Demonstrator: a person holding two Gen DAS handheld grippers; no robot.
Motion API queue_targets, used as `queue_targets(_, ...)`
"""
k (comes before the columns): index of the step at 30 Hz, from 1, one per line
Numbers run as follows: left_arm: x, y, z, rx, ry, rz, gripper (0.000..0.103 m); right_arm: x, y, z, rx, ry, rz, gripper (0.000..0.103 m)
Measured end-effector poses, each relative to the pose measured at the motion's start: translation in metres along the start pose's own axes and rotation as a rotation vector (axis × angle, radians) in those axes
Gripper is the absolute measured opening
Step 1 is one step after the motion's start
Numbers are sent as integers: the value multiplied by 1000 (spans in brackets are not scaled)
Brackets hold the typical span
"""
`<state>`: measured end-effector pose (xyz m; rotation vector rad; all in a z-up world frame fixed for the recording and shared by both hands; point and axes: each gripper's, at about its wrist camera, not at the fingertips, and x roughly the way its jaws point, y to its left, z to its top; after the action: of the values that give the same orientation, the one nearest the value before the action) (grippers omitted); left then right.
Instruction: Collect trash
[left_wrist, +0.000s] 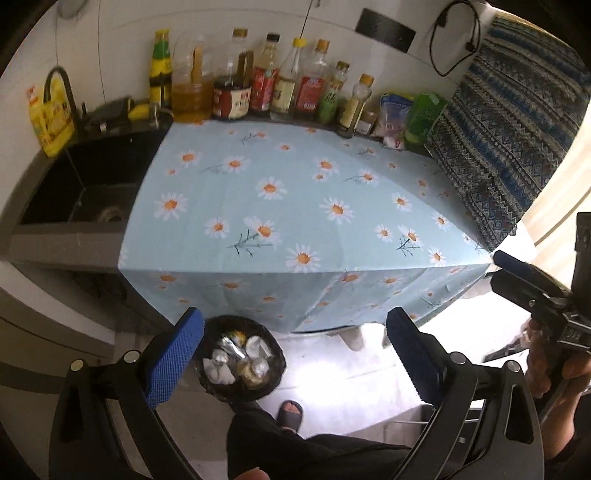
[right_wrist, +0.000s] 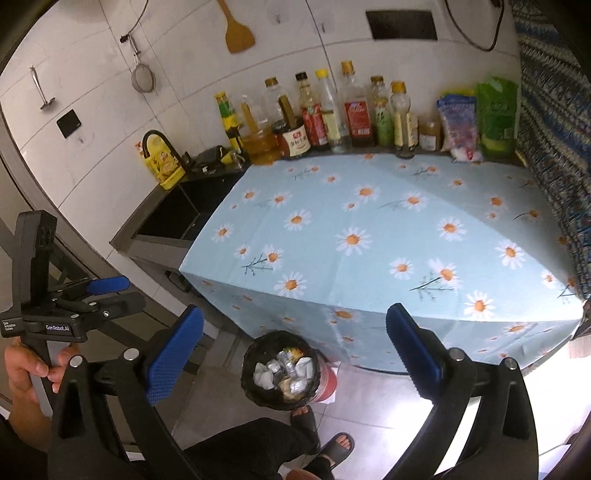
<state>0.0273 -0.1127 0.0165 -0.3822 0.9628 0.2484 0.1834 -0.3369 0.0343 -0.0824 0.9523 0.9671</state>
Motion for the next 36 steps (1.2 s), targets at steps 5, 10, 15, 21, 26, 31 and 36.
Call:
queue_targets(5, -12, -14, -3, 13, -23, 6, 96, -15, -7, -1, 10, -33, -8, 98)
queue_targets(10, -21, -22, -5, 18, -60, 0, 96, -22, -11, -2, 0, -42, -17, 98)
queue_targets(15, -30, -27, -6, 31, -95, 26, 96, -24, -10, -5, -7, -38, -25, 98)
queue_targets(21, -32, -23, -6, 30, -101, 34, 96, -22, -11, -11, 7, -30, -40, 98)
queue_targets(26, -32, -24, -6, 36, -100, 38, 96, -22, -13, -16, 19, -18, -53, 98)
queue_targets(31, -30, -29, -9, 60, -106, 46, 96, -22, -16, -19, 32, -15, -58, 98)
queue_targets(36, -30, -31, -11, 60, -105, 47, 96, -22, -18, -22, 42, -10, -69, 98)
